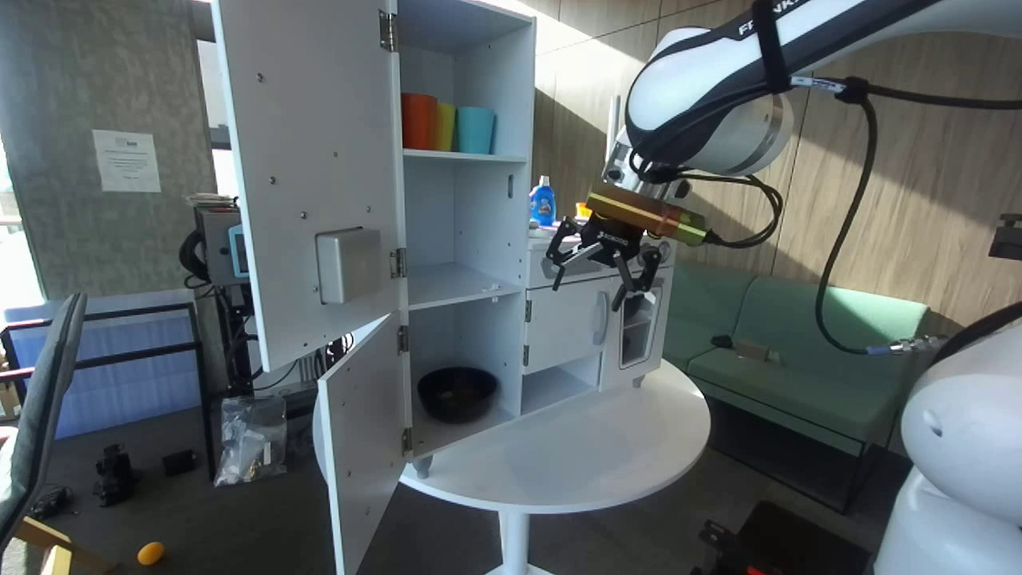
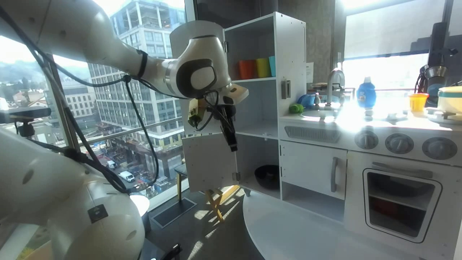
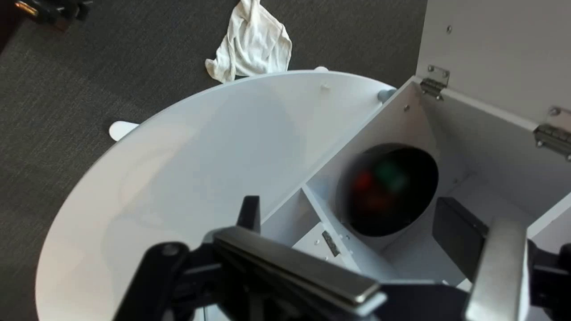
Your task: Close all the cabinet doors
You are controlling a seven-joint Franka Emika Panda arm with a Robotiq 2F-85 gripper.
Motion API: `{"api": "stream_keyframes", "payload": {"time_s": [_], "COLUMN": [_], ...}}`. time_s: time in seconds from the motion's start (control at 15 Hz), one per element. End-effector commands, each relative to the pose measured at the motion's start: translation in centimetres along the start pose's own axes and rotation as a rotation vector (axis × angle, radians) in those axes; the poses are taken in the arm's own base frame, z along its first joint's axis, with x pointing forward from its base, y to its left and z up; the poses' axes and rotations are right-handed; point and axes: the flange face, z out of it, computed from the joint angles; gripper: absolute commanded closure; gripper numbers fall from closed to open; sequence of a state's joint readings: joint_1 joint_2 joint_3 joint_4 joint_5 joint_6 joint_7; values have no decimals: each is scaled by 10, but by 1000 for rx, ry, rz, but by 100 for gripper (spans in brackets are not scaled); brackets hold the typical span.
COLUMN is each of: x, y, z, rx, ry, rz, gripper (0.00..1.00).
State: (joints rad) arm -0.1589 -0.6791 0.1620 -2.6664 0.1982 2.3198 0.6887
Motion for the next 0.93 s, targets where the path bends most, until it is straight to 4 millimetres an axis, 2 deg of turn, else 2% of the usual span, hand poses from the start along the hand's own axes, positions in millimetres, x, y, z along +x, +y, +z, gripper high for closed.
{"api": "stream_keyframes", "payload": {"time_s": [0.0, 0.13, 0.4, 0.6, 0.87], "x": [-41, -61, -75, -73, -79], "y": [-69, -100, -151, -172, -187], "z": [-1, 7, 35, 53, 64], "rx": [-36, -50, -57, -48, -19], "ry": [-88, -113, -197, -245, -289], "rz": [-190, -305, -450, -497, -576], "gripper": [0, 0, 0, 0, 0]}}
